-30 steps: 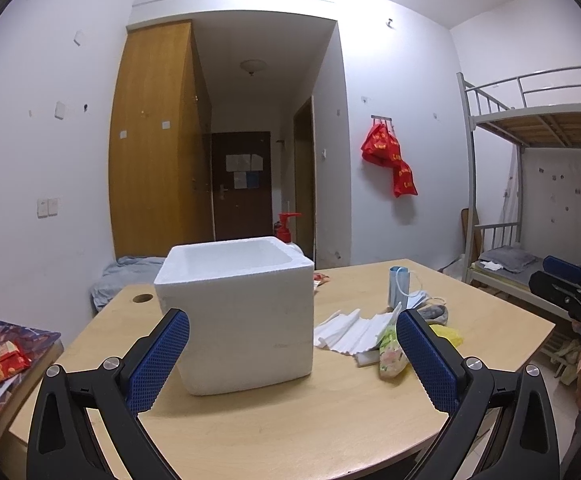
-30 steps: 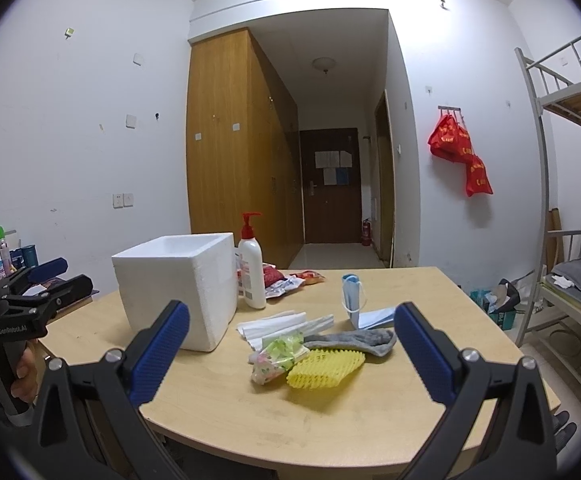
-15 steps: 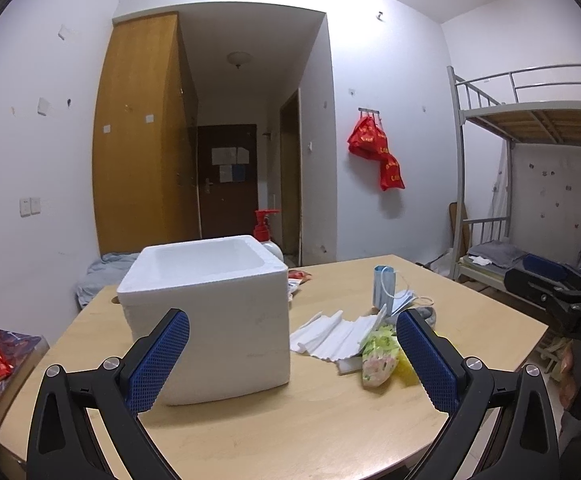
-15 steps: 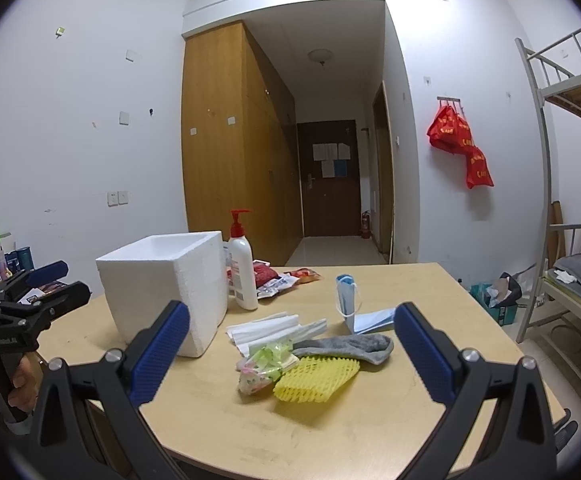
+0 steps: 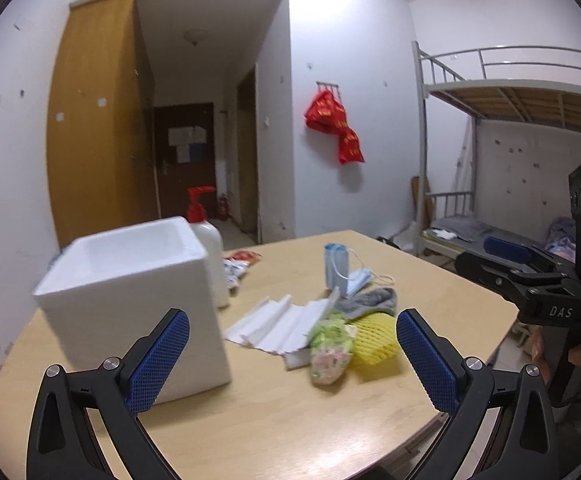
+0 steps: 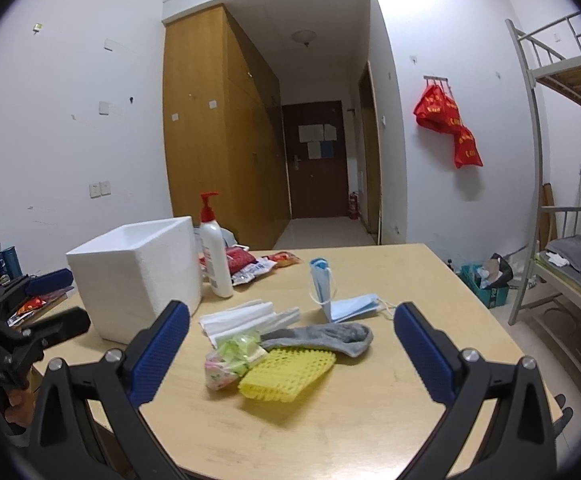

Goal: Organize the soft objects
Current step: 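Move both tools toward the green snack bag and yellow foam net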

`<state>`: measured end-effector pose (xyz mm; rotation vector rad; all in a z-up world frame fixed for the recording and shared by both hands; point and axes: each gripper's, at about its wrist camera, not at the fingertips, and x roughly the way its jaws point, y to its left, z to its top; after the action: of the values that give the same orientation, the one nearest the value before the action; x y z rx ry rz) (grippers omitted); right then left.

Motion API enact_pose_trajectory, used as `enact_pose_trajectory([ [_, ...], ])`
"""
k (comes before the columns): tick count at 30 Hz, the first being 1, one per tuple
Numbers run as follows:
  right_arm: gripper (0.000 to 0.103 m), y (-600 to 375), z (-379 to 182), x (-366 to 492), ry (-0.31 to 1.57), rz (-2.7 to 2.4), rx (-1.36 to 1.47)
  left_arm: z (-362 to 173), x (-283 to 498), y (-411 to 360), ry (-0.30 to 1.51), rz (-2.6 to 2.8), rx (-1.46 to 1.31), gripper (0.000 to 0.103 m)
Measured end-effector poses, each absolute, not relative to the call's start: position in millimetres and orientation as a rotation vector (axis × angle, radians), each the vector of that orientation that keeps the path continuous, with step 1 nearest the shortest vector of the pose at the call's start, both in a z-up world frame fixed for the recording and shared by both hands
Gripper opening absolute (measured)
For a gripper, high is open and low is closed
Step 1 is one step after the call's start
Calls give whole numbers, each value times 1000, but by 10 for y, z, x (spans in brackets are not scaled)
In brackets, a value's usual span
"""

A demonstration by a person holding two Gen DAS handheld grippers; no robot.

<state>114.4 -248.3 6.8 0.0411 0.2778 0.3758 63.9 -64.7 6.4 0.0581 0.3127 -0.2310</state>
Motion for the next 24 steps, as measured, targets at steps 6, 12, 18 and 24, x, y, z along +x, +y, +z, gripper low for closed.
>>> enact_pose_trajectory([
  [6,103,-2518,-23,1333,327,358,28,-48,825,-860,368,-282,73,103],
  [12,103,-2581,-124,1538,381,357,26,-207,1053,-1029,450,-344,76,103],
  [18,103,-2650,-218,1740,437,375,32,-403,1311,-1099,531,-374,54,103],
  [24,103,-2633,-343,1934,516,394,14,-556,1524,-1073,609,-390,11,97],
])
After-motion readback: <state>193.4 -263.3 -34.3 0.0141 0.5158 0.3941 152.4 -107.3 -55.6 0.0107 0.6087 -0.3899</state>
